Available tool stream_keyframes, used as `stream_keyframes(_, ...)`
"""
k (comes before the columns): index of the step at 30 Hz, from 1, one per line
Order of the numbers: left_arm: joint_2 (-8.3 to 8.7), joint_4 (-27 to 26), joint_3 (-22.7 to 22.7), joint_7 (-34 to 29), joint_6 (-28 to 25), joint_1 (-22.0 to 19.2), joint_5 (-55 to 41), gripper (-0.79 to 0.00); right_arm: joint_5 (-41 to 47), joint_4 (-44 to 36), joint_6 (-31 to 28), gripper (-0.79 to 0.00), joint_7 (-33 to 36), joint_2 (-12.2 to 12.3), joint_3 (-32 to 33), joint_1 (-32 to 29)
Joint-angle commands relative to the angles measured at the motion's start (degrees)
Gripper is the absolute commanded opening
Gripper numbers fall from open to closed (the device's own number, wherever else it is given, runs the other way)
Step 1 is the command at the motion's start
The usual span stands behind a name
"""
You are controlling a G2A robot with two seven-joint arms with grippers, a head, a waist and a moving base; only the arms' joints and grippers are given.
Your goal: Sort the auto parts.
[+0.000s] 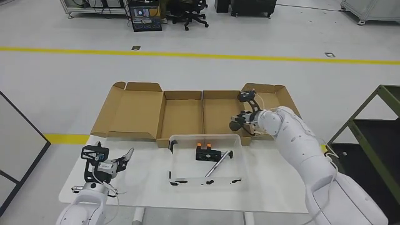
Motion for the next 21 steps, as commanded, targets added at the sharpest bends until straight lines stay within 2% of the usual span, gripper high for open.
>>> stream_keyframes(1,0.0,0.0,0.0,0.0,0.0,0.0,0.0,0.0,0.1,1.0,-0.6,-0.468,-0.3,-0.3,0.0,0.7)
stream_keyframes(4,0.0,0.0,0.0,0.0,0.0,0.0,0.0,0.0,0.2,2.2,-1.5,-0.446,-0.8,-0.7,0.0,1.3)
stream_keyframes(6,0.0,0.0,0.0,0.0,0.0,0.0,0.0,0.0,0.4,2.9,-2.2,-0.4,-0.9,-0.8,0.1,1.7)
stream_keyframes(11,0.0,0.0,0.0,0.0,0.0,0.0,0.0,0.0,0.6,4.0,-3.8,0.0,-1.3,-0.8,0.6,2.5)
stream_keyframes(16,0.0,0.0,0.0,0.0,0.0,0.0,0.0,0.0,1.7,3.7,-8.5,0.0,-2.5,-0.2,1.8,3.2)
stream_keyframes(21,0.0,0.0,0.0,0.0,0.0,0.0,0.0,0.0,2.2,0.2,-18.8,-0.012,-5.2,1.7,3.6,3.2)
